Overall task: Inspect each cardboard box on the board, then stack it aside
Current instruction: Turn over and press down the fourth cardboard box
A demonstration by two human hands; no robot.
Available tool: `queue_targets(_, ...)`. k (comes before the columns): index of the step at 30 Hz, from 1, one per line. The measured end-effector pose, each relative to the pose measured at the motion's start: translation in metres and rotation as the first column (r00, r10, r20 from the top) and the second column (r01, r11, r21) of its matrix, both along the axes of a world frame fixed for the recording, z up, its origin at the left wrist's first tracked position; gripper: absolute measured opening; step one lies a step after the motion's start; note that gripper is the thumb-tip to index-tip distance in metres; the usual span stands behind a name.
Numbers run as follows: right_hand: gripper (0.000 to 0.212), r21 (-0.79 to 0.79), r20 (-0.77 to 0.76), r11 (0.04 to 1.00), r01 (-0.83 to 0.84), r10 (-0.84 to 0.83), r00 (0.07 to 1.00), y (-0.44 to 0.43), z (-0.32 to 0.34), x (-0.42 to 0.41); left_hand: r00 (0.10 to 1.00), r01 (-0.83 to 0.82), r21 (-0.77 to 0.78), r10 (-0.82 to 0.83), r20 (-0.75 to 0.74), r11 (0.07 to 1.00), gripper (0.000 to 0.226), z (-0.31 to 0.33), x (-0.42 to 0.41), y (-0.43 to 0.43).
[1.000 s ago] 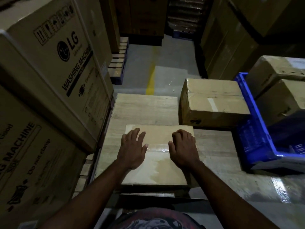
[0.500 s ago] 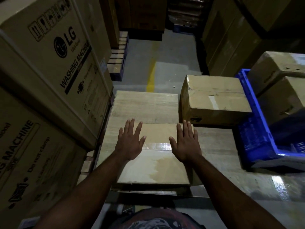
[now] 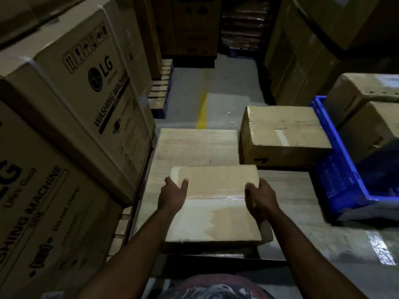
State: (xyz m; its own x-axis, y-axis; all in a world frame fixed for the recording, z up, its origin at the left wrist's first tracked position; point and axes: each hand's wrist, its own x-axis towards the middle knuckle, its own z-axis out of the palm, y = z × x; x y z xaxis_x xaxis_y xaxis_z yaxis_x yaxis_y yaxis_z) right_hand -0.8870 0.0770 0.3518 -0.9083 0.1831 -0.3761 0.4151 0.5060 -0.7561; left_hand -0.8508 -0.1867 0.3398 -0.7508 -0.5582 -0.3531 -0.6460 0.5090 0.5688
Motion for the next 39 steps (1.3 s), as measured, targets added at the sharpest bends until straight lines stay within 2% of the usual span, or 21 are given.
queue_targets(5, 0.047, -0.03, -0.025, 0.999, 0.042, -0.043, 0.999, 0.014, 0.016, 0.001, 1.0, 0.007, 0.156, -0.009, 0.011, 0.988, 0.085, 0.024, -0.005, -0.002)
queue_targets(8, 0.046, -0.093, -0.084, 0.994, 0.061, -0.069, 0.994, 0.022, 0.033, 0.001, 0.998, 0.031, 0.244, -0.017, -0.057, 0.969, 0.105, 0.044, -0.011, -0.011)
queue_targets(13, 0.05, -0.195, -0.139, 0.977, 0.091, -0.119, 0.983, 0.024, 0.068, 0.002, 0.984, 0.02, 0.173, 0.011, -0.179, 0.985, 0.088, 0.065, -0.015, -0.01)
queue_targets(17, 0.054, -0.205, -0.161, 0.974, 0.095, -0.13, 0.978, 0.025, 0.074, 0.007, 0.97, -0.007, 0.137, 0.041, -0.242, 0.991, 0.122, 0.058, -0.008, -0.02)
queue_targets(19, 0.05, -0.146, -0.164, 0.985, 0.089, -0.113, 0.98, 0.028, 0.068, 0.013, 0.967, -0.002, 0.152, 0.041, -0.252, 0.988, 0.113, 0.05, 0.003, -0.022)
queue_targets(24, 0.028, -0.081, -0.136, 0.993, 0.082, -0.093, 0.986, 0.037, 0.048, 0.038, 0.965, 0.04, 0.122, -0.006, -0.264, 0.992, 0.052, 0.043, 0.037, -0.008)
queue_targets(25, 0.025, -0.079, -0.133, 0.994, 0.082, -0.092, 0.987, 0.039, 0.045, 0.043, 0.959, 0.048, 0.109, -0.016, -0.283, 0.993, 0.045, 0.043, 0.044, -0.005)
queue_targets(28, 0.023, -0.085, -0.137, 0.992, 0.094, -0.105, 0.985, 0.043, 0.033, 0.056, 0.938, 0.077, 0.084, -0.043, -0.344, 0.993, 0.042, 0.035, 0.061, -0.001)
queue_targets(32, 0.022, -0.099, -0.192, 0.992, 0.082, -0.1, 0.976, 0.046, 0.02, 0.071, 0.937, 0.092, 0.073, -0.062, -0.343, 0.993, 0.054, 0.023, 0.077, 0.003)
queue_targets(35, 0.034, -0.112, -0.228, 0.991, 0.069, -0.093, 0.969, 0.043, 0.019, 0.077, 0.936, 0.116, 0.069, -0.086, -0.341, 0.991, 0.063, 0.025, 0.08, 0.003)
queue_targets(37, 0.048, 0.029, -0.326, 0.995, 0.092, -0.078, 0.942, 0.036, 0.023, 0.077, 0.938, 0.138, 0.01, -0.128, -0.322, 0.99, 0.067, 0.027, 0.078, 0.003)
queue_targets(39, 0.056, 0.246, -0.478, 0.966, 0.085, 0.045, 0.877, 0.025, 0.028, 0.074, 0.92, 0.16, -0.163, -0.207, -0.333, 0.974, 0.063, 0.031, 0.075, 0.003)
